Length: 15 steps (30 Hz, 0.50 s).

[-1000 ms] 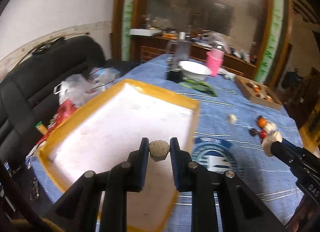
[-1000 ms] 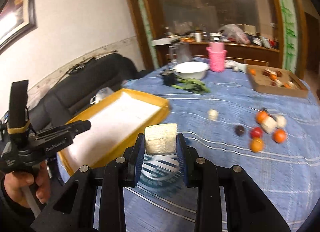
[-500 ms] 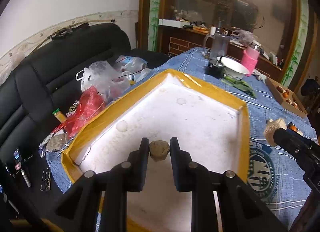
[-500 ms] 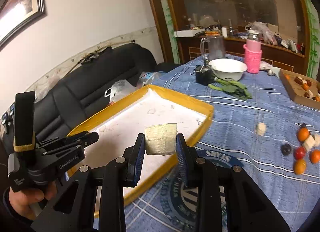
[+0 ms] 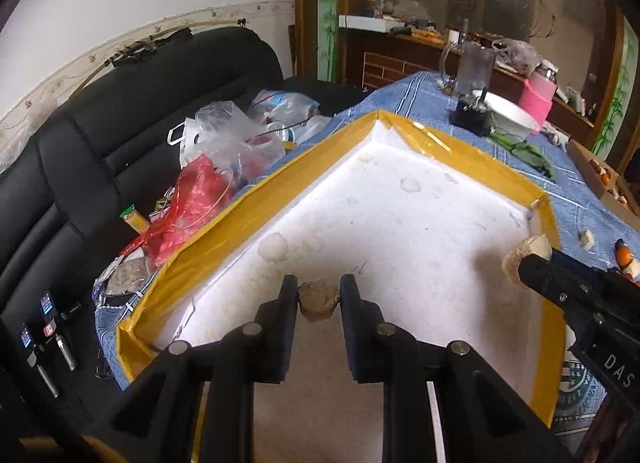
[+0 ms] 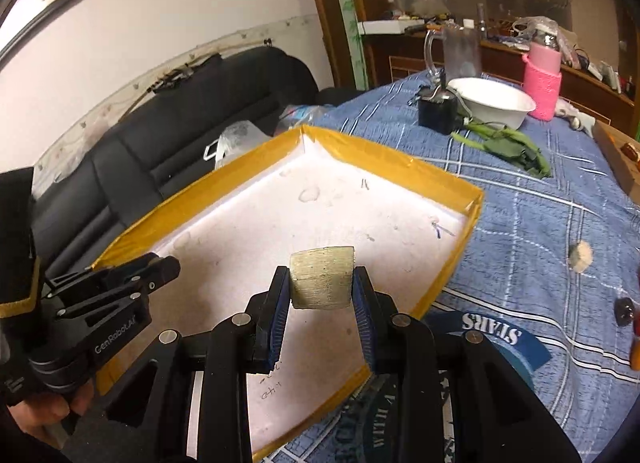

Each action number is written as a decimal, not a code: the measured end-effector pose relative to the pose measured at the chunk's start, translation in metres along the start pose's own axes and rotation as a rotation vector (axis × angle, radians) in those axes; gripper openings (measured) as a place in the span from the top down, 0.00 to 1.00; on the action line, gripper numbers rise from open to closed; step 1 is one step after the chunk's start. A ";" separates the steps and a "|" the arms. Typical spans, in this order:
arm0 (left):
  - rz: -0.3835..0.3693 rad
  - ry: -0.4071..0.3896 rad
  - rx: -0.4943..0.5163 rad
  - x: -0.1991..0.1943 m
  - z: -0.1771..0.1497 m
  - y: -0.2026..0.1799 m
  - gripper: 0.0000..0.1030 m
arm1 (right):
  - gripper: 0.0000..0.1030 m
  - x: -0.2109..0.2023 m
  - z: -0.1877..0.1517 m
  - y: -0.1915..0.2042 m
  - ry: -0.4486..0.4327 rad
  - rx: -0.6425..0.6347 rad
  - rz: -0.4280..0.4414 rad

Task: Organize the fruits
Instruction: 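Open the right tool dropping the cylinder while the left tool releases the ball into the tray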

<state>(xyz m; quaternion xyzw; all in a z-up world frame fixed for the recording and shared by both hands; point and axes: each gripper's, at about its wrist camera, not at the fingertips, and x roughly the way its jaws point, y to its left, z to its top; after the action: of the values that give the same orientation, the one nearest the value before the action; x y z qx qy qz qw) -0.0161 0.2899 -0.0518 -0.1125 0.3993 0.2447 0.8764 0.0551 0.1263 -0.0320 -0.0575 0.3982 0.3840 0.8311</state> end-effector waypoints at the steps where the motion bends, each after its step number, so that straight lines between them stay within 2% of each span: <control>1: 0.004 0.000 0.001 0.001 0.000 -0.001 0.77 | 0.72 0.003 -0.001 0.000 0.011 -0.001 0.001; 6: 0.033 0.020 0.016 0.006 0.000 -0.005 0.77 | 0.71 0.015 -0.008 0.000 0.075 -0.015 -0.012; 10: 0.046 0.037 0.008 0.007 -0.003 -0.005 0.77 | 0.72 0.011 -0.011 -0.001 0.087 -0.044 -0.019; 15: 0.017 0.078 0.004 0.007 -0.014 -0.016 0.77 | 0.71 0.004 -0.016 -0.009 0.096 -0.048 -0.033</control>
<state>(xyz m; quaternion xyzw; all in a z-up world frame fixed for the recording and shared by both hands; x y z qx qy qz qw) -0.0131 0.2730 -0.0662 -0.1168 0.4345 0.2470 0.8582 0.0532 0.1158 -0.0481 -0.1023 0.4273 0.3765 0.8156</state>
